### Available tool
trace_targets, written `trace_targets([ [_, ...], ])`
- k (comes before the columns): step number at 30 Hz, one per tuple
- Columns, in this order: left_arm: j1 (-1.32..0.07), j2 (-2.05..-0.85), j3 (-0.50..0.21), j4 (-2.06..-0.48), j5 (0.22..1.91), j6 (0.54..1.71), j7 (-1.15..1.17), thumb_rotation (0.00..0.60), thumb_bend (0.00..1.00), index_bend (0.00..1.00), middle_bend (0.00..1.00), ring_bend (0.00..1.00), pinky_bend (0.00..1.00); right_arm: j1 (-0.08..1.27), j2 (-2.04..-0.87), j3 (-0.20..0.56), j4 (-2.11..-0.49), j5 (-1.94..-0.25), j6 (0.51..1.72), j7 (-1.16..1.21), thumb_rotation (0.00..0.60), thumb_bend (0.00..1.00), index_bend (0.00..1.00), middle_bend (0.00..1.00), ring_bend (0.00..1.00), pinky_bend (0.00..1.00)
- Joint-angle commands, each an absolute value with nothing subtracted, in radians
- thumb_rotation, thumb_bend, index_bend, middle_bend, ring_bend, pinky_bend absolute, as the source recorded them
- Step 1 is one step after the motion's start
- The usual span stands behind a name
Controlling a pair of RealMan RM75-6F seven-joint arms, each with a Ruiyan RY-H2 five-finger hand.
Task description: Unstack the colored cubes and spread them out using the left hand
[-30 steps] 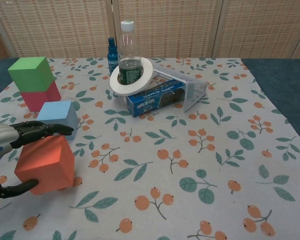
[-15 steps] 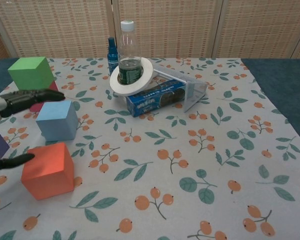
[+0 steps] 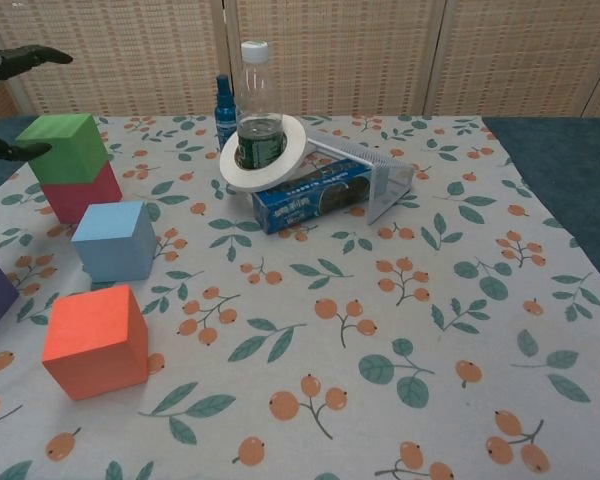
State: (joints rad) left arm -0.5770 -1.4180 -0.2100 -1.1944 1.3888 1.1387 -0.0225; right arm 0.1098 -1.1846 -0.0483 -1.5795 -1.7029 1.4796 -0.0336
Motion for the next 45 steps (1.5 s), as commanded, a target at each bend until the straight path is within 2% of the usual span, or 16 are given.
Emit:
trace_targets([
  [1,-0.642,-1.472,-0.233,-1.066,1.328,1.025,-0.069,0.6,0.34,0.0,0.0,0.0,0.03,0.109,-1.187,-0.042,-1.579,-1.693,1.479,-0.038,0.6,0.13,0.0,0.0,0.0,0.0],
  [9,-0.686,-1.504,-0.207,-0.992,1.313,0.921,-0.079,0.6,0.35,0.0,0.0,0.0,0.03,0.112,-1.19,-0.029,-1.573,-1.672,1.473,-0.041,0.6,0.13,0.0,0.0,0.0,0.0],
  [13,-0.691,-1.509,-0.205,-0.985,1.304,0.914,-0.062,0.6,0.34,0.0,0.04,0.07,0.03,0.113,-1.19,-0.027,-1.572,-1.669,1.472,-0.038,0.6,0.13,0.0,0.0,0.0,0.0],
  [16,-0.695,-1.51,-0.205,-0.982,1.288,0.896,-0.063,0.6,0.34,0.14,0.24,0.22,0.03,0.112,-1.188,-0.027,-1.574,-1.672,1.476,-0.035,0.6,0.13,0.0,0.0,0.0,0.0],
  [18,-0.694,-1.515,-0.205,-0.978,1.288,0.905,-0.061,0.6,0.36,0.29,0.39,0.34,0.05,0.111,-1.188,-0.028,-1.575,-1.673,1.478,-0.035,0.6,0.13,0.0,0.0,0.0,0.0],
  [20,-0.693,-1.531,-0.208,-0.959,1.29,0.932,-0.052,0.6,0.44,0.39,0.5,0.43,0.1,0.111,-1.186,-0.03,-1.576,-1.676,1.478,-0.034,0.6,0.13,0.0,0.0,0.0,0.0],
  [24,-0.689,-1.555,-0.212,-0.931,1.292,0.965,-0.058,0.6,0.62,0.51,0.6,0.51,0.16,0.11,-1.186,-0.032,-1.578,-1.68,1.48,-0.034,0.6,0.13,0.0,0.0,0.0,0.0],
  [32,-0.686,-1.556,-0.222,-0.913,1.314,1.03,-0.091,0.6,0.7,0.53,0.62,0.55,0.21,0.111,-1.186,-0.033,-1.577,-1.68,1.477,-0.038,0.6,0.13,0.0,0.0,0.0,0.0],
  [38,-0.667,-1.51,-0.237,-0.946,1.311,1.084,-0.077,0.6,0.71,0.53,0.62,0.56,0.23,0.11,-1.186,-0.036,-1.577,-1.683,1.475,-0.048,0.6,0.13,0.0,0.0,0.0,0.0],
  [45,-0.638,-1.484,-0.239,-0.921,1.281,1.088,-0.065,0.6,0.71,0.53,0.62,0.56,0.23,0.11,-1.183,-0.038,-1.579,-1.688,1.477,-0.046,0.6,0.13,0.0,0.0,0.0,0.0],
])
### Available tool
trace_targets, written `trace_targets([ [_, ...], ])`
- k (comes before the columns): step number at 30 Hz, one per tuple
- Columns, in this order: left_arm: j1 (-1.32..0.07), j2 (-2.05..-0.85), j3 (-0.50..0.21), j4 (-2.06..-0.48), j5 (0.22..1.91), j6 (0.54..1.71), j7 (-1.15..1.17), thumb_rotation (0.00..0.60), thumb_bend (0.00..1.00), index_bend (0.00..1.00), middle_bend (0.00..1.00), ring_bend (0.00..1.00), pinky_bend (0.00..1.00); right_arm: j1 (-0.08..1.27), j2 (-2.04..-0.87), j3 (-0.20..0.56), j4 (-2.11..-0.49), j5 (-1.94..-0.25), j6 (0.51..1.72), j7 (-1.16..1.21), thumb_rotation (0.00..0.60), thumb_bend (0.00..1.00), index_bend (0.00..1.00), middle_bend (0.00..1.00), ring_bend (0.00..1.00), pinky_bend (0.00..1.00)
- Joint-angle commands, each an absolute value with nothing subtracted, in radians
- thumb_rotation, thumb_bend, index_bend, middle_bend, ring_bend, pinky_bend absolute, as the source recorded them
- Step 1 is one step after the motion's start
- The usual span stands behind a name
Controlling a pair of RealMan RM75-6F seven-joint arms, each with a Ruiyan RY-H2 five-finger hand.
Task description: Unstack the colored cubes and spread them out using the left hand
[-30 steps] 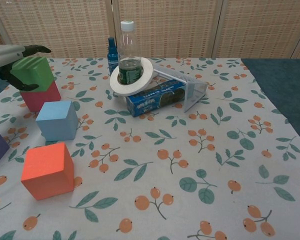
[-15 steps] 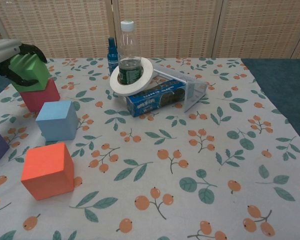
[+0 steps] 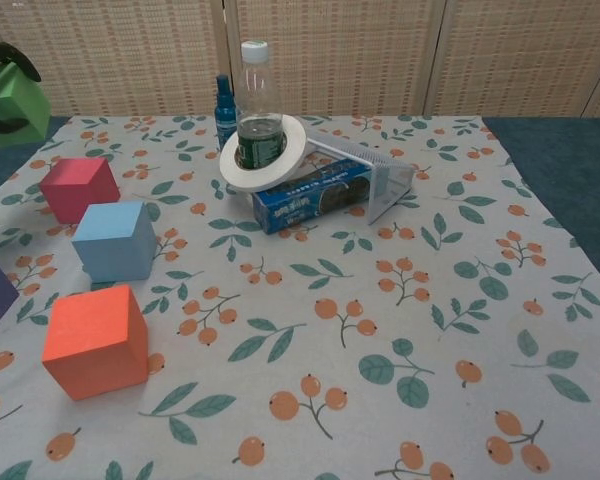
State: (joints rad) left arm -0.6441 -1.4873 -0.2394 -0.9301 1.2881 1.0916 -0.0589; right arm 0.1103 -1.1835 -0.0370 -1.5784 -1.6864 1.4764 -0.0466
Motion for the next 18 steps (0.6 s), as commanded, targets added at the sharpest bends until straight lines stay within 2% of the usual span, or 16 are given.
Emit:
trace_targets([
  [1,-0.628,-1.482,-0.237,-0.905,1.269,1.076,-0.073,0.6,0.71,0.53,0.61,0.56,0.23,0.111,-1.183,-0.039,-1.579,-1.689,1.476,-0.045,0.6,0.13,0.0,0.0,0.0,0.0],
  [5,-0.578,-1.506,-0.2,-0.799,1.219,0.983,-0.105,0.6,0.7,0.52,0.61,0.56,0.2,0.11,-1.183,-0.046,-1.584,-1.704,1.48,-0.037,0.6,0.13,0.0,0.0,0.0,0.0],
  [12,-0.551,-1.566,-0.151,-0.701,1.246,0.944,-0.138,0.6,0.65,0.51,0.58,0.54,0.14,0.112,-1.186,-0.054,-1.584,-1.71,1.472,-0.03,0.6,0.13,0.0,0.0,0.0,0.0],
  [15,-0.545,-1.566,-0.142,-0.719,1.258,0.92,-0.198,0.6,0.58,0.45,0.54,0.53,0.14,0.112,-1.185,-0.053,-1.585,-1.709,1.472,-0.025,0.6,0.13,0.0,0.0,0.0,0.0],
  [18,-0.543,-1.548,-0.132,-0.759,1.271,0.885,-0.259,0.6,0.52,0.34,0.46,0.45,0.14,0.114,-1.186,-0.055,-1.583,-1.709,1.467,-0.022,0.6,0.13,0.0,0.0,0.0,0.0],
])
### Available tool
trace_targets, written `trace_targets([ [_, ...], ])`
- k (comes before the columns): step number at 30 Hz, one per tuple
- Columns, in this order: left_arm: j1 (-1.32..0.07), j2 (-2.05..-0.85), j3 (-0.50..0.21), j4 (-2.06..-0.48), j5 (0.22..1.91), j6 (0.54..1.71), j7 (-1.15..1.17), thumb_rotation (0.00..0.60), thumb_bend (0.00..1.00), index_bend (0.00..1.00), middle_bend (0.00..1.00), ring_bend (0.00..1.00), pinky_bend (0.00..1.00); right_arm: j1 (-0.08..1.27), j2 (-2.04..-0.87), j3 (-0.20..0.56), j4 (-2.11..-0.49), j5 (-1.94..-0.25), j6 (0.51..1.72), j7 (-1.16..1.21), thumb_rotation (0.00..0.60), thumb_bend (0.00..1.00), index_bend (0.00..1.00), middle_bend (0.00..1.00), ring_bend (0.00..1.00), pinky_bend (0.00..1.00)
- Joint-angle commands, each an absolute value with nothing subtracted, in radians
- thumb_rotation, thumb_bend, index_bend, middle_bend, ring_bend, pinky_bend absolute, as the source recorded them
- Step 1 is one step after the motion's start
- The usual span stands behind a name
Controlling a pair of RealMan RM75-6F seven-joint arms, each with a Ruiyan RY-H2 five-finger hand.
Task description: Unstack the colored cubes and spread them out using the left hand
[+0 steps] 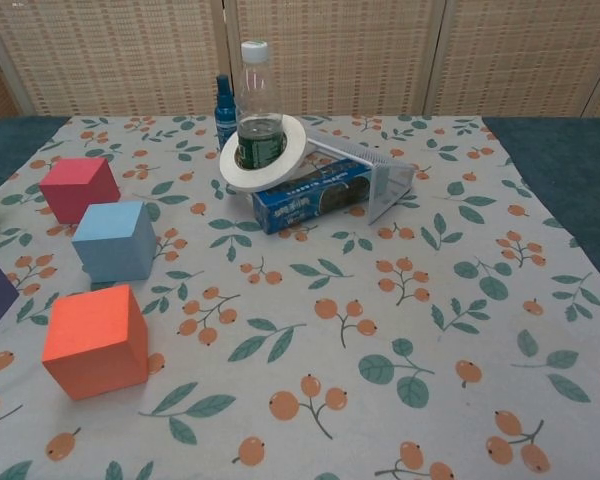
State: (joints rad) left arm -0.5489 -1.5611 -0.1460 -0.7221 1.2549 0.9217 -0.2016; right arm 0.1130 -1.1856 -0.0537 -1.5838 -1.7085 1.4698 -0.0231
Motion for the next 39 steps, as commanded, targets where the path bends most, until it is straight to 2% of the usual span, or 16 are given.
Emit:
trace_targets([
  [1,-0.543,-1.545,-0.128,-0.764,1.275,0.878,-0.261,0.6,0.49,0.29,0.41,0.4,0.13,0.115,-1.185,-0.056,-1.584,-1.709,1.465,-0.021,0.6,0.13,0.0,0.0,0.0,0.0],
  [3,-0.544,-1.54,-0.12,-0.772,1.281,0.867,-0.252,0.6,0.46,0.17,0.3,0.29,0.12,0.115,-1.183,-0.058,-1.586,-1.71,1.463,-0.019,0.6,0.13,0.0,0.0,0.0,0.0],
  [5,-0.544,-1.535,-0.12,-0.787,1.28,0.859,-0.243,0.6,0.44,0.04,0.12,0.14,0.11,0.115,-1.182,-0.057,-1.587,-1.71,1.465,-0.016,0.6,0.13,0.0,0.0,0.0,0.0],
  [7,-0.543,-1.527,-0.121,-0.804,1.279,0.858,-0.234,0.6,0.43,0.0,0.01,0.09,0.11,0.115,-1.182,-0.057,-1.586,-1.711,1.467,-0.014,0.6,0.13,0.0,0.0,0.0,0.0],
  [8,-0.542,-1.523,-0.123,-0.817,1.276,0.86,-0.231,0.6,0.42,0.0,0.0,0.08,0.11,0.115,-1.182,-0.057,-1.585,-1.711,1.467,-0.013,0.6,0.13,0.0,0.0,0.0,0.0],
  [12,-0.535,-1.503,-0.131,-0.857,1.278,0.888,-0.217,0.6,0.41,0.0,0.0,0.02,0.12,0.116,-1.183,-0.057,-1.585,-1.71,1.465,-0.013,0.6,0.13,0.0,0.0,0.0,0.0],
  [16,-0.522,-1.461,-0.132,-0.927,1.287,0.926,-0.194,0.6,0.41,0.0,0.0,0.0,0.12,0.115,-1.185,-0.058,-1.586,-1.711,1.466,-0.016,0.6,0.13,0.0,0.0,0.0,0.0],
  [19,-0.495,-1.42,-0.126,-1.008,1.326,1.015,-0.187,0.6,0.41,0.0,0.0,0.0,0.12,0.114,-1.184,-0.059,-1.587,-1.714,1.468,-0.016,0.6,0.13,0.0,0.0,0.0,0.0],
  [22,-0.432,-1.357,-0.104,-1.165,1.411,1.185,-0.231,0.6,0.42,0.0,0.0,0.0,0.11,0.112,-1.184,-0.059,-1.588,-1.718,1.475,-0.018,0.6,0.13,0.0,0.0,0.0,0.0],
  [26,-0.298,-1.203,0.066,-1.458,1.658,1.408,-0.306,0.6,0.44,0.0,0.0,0.0,0.09,0.11,-1.189,-0.06,-1.585,-1.716,1.473,-0.029,0.6,0.13,0.0,0.0,0.0,0.0],
  [29,-0.188,-1.19,0.138,-1.502,1.738,1.544,-0.135,0.6,0.44,0.0,0.0,0.0,0.05,0.11,-1.193,-0.064,-1.583,-1.718,1.469,-0.038,0.6,0.13,0.0,0.0,0.0,0.0],
  [31,-0.167,-1.176,0.161,-1.529,1.795,1.57,0.0,0.6,0.44,0.0,0.0,0.0,0.02,0.11,-1.194,-0.066,-1.58,-1.725,1.471,-0.04,0.6,0.13,0.0,0.0,0.0,0.0],
  [35,-0.13,-1.201,0.133,-1.523,1.807,1.638,0.086,0.6,0.44,0.0,0.0,0.0,0.01,0.11,-1.196,-0.069,-1.579,-1.726,1.468,-0.038,0.6,0.13,0.0,0.0,0.0,0.0],
  [39,-0.128,-1.206,0.093,-1.512,1.721,1.601,0.092,0.6,0.44,0.0,0.0,0.0,0.0,0.108,-1.196,-0.074,-1.581,-1.732,1.468,-0.043,0.6,0.13,0.0,0.0,0.0,0.0],
])
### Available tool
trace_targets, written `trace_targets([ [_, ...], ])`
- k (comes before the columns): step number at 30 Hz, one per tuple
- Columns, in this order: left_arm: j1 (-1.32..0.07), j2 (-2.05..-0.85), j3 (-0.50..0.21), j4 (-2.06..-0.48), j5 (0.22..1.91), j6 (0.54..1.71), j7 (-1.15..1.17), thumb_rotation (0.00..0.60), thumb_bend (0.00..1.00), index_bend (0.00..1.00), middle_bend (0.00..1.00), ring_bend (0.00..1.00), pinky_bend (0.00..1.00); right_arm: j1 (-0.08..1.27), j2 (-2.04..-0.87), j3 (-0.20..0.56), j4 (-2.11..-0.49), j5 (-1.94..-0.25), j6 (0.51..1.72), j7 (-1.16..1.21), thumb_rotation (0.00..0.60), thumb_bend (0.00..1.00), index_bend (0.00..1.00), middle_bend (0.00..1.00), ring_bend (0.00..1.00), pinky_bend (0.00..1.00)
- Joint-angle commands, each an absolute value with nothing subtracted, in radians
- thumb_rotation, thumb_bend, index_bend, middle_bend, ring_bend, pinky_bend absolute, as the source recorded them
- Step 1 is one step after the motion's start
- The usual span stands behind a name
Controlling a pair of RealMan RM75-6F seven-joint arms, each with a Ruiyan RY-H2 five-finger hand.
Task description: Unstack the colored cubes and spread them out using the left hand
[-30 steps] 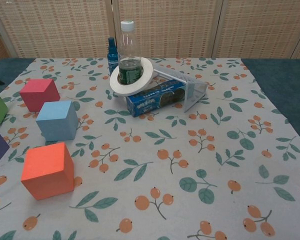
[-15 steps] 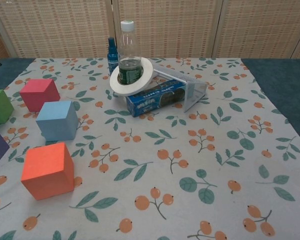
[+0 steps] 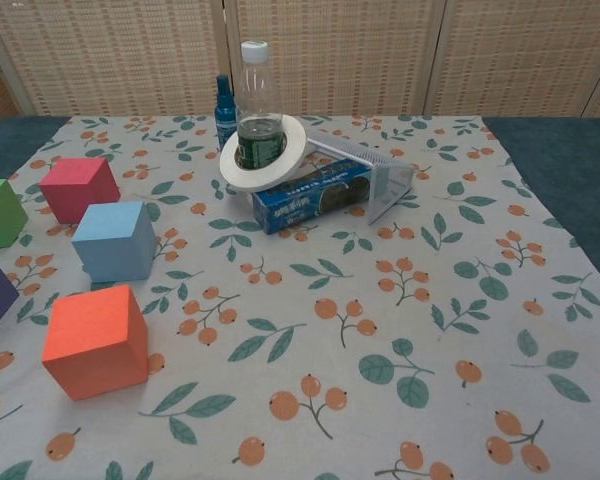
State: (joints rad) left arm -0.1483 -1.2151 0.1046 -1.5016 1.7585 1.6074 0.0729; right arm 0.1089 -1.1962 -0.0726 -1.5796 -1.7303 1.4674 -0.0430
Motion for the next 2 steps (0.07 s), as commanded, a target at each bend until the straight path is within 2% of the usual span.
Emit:
trace_targets([
  [1,-0.13,-1.205,0.088,-1.512,1.709,1.592,0.09,0.6,0.44,0.0,0.0,0.0,0.0,0.108,-1.196,-0.074,-1.581,-1.732,1.468,-0.044,0.6,0.13,0.0,0.0,0.0,0.0],
  [2,-0.132,-1.203,0.082,-1.512,1.696,1.581,0.089,0.6,0.44,0.0,0.0,0.0,0.0,0.108,-1.197,-0.074,-1.581,-1.732,1.468,-0.047,0.6,0.13,0.0,0.0,0.0,0.0],
])
